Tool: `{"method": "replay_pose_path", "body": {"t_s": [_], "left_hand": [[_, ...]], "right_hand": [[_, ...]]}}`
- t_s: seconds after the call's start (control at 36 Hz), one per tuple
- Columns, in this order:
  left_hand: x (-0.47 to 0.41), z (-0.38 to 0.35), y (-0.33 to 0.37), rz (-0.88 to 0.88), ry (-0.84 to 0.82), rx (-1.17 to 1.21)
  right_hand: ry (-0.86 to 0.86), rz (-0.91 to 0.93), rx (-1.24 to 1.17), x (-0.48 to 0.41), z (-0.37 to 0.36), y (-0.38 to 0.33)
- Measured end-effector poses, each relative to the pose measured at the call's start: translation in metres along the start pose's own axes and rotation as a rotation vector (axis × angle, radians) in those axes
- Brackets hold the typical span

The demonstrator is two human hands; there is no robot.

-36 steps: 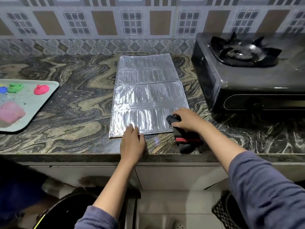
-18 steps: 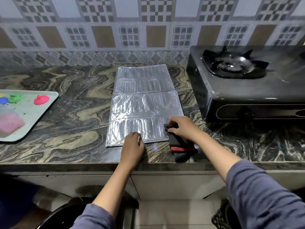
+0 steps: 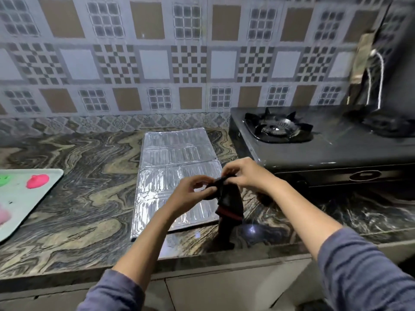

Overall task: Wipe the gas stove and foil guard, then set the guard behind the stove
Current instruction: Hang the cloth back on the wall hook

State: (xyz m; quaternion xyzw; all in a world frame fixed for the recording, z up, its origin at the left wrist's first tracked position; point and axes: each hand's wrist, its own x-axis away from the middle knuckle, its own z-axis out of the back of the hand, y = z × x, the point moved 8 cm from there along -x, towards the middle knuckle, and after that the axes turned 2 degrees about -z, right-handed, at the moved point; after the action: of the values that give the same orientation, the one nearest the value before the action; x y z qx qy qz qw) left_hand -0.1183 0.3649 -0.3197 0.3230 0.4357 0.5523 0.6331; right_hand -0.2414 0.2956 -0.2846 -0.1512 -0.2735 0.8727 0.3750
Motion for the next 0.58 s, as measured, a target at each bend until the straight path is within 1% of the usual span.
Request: {"method": "replay_pose_path", "body": {"t_s": [0.11,0.22,0.33,0.42,0.53,0.58], "left_hand": [[-0.012,0.013,0.021,-0.054,0.073,0.039],[-0.030,0.036,0.049,-0.158,0.194,-0.067],[-0.050,0.065,0.085,-0.240,0.277,-0.111],[-0.068,0.082,0.119,-0.305,0.307,-0.180],[-0.095,0.101,0.166,-0.418,0.329,-0.247],[-0.107,0.110,0.185,-0.444,0.352,-0.304]], "right_hand": [[0.143,0.040,-0.010,0.000,0.033,-0.023],[0.266,0.089,-0.027,-0.001,0.059,-0.040],[0.388,0.108,-0.122,-0.005,0.089,-0.044],[0.438,0.138,-0.155,-0.013,0.110,-0.048],[0.444,0.200,-0.287,-0.032,0.131,-0.051],[0.462,0.239,-0.339,-0.040,0.142,-0.053]]}}
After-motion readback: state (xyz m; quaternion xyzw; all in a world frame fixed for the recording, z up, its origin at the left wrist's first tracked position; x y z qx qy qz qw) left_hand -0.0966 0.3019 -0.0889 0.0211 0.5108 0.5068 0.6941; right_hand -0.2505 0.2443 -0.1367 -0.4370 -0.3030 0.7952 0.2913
